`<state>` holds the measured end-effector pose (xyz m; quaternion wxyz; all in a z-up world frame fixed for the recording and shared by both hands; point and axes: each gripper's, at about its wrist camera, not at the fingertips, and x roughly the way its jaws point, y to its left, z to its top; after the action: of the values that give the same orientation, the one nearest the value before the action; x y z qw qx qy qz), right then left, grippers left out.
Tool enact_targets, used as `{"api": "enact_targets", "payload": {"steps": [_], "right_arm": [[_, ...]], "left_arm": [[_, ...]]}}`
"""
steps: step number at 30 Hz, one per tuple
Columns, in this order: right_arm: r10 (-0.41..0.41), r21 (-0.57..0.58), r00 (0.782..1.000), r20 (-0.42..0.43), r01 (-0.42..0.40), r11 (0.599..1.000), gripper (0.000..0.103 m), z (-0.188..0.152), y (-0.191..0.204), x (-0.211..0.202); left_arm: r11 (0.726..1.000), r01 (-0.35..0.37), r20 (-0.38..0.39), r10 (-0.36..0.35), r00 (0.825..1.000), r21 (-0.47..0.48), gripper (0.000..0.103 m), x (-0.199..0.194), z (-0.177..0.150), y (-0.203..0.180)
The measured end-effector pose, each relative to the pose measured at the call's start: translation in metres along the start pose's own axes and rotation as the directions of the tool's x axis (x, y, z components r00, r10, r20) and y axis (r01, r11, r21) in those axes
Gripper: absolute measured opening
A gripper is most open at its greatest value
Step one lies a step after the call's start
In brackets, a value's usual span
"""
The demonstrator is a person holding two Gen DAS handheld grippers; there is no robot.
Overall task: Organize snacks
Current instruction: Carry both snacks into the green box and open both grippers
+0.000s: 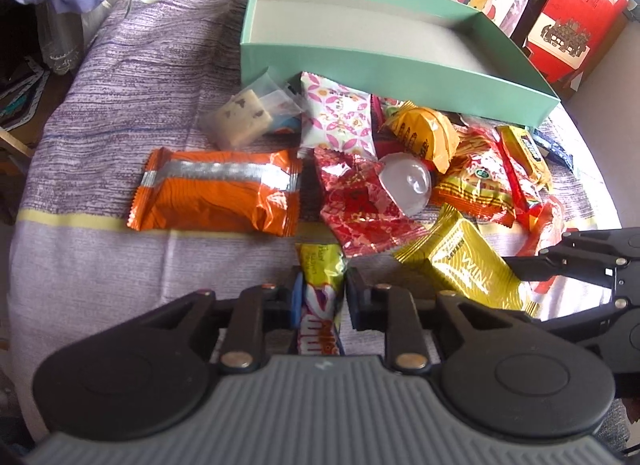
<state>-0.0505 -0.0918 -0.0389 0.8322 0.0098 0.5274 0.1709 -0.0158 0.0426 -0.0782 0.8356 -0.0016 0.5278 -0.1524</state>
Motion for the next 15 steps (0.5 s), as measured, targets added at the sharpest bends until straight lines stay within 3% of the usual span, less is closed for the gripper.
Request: {"api": "enact_targets", "payload": {"steps": [9, 15], "right_arm": [[0.019, 0.104, 0.991, 0.129, -0.033, 0.994, 0.05, 0.009, -0.022, -0.044], [-0.06, 0.198, 0.971, 0.232, 0.013, 0.98, 0.05, 0.046, -0.069, -0.069]], "left_arm": [[0.996, 0.072, 0.136, -0.078, 0.988, 0.05, 0.022, -0.071, 0.02, -0.018], [0.993, 0.068, 0.199, -0.086, 0.976, 0.095, 0.022, -0.07, 0.081, -0.042]]}}
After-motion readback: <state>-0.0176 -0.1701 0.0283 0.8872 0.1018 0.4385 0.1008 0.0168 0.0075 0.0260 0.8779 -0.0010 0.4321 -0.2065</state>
